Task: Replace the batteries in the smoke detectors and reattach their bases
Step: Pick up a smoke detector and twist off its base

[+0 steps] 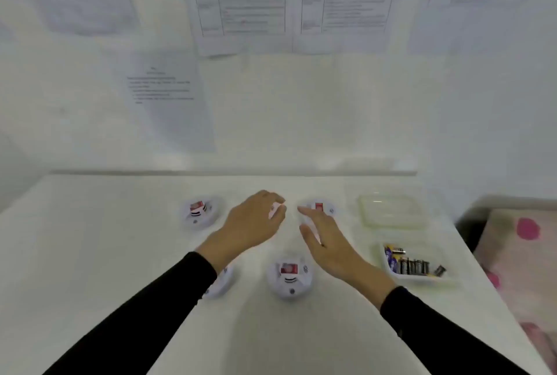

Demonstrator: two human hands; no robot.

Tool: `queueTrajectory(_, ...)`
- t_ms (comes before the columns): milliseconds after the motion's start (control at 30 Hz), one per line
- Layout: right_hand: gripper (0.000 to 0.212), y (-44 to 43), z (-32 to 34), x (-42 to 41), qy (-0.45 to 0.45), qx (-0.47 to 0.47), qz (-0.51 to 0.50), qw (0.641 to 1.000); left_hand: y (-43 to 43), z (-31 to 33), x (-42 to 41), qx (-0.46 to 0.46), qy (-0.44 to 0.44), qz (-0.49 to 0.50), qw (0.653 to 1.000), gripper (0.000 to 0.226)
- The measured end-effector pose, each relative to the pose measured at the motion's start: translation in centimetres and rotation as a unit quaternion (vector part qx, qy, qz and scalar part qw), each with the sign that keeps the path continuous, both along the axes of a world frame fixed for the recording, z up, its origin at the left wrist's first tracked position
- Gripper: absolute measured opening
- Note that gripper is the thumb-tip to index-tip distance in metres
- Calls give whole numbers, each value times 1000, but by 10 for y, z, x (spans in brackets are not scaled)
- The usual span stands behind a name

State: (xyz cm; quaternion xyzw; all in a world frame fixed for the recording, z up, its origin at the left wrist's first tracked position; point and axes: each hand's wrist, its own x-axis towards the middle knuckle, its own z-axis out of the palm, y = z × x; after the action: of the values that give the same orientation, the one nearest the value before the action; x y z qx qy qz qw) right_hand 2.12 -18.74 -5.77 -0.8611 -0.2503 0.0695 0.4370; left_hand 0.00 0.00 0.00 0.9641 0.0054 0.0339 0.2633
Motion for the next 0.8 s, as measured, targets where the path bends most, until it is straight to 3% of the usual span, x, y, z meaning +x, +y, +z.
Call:
queueTrajectory(167, 46, -10, -39, -35, 146, 52, -51, 987, -30, -69, -33, 1, 70, 29, 997, 50)
queueTrajectory(333, 49, -15, -61, -47, 178, 63, -90, 978, -51, -116, -53, -16, 89, 106, 990, 90)
queueTrajectory(400, 45, -13, -64, -51, 181, 59, -81, 978, -56, -125, -58, -31, 54, 116, 991, 100)
queueTrajectory(433, 45, -12, -65, -52, 188, 63, -78, 977, -57, -130, -57, -28, 11, 113, 993, 100)
queueTrajectory(567, 43, -12, -50, -54, 243, 142, -78, 957, -54, -152, -49, -89, -18, 101, 991, 81)
queueTrajectory(633, 40, -18, -35, -54, 229, 187, -71, 953, -54, -128, -50, -201, -22, 100, 974, 80)
queueTrajectory(667, 37, -22, -28, -54, 208, 205, -64, 954, -54, -117, -50, -299, 4, 103, 949, 81)
queueTrajectory(733, 38, -30, -17, -52, 168, 229, -55, 957, -56, -98, -49, -505, 80, 84, 855, 80)
queueTrajectory(800, 41, -35, -11, -51, 125, 212, -54, 968, -59, -86, -47, -690, 99, 45, 716, 84)
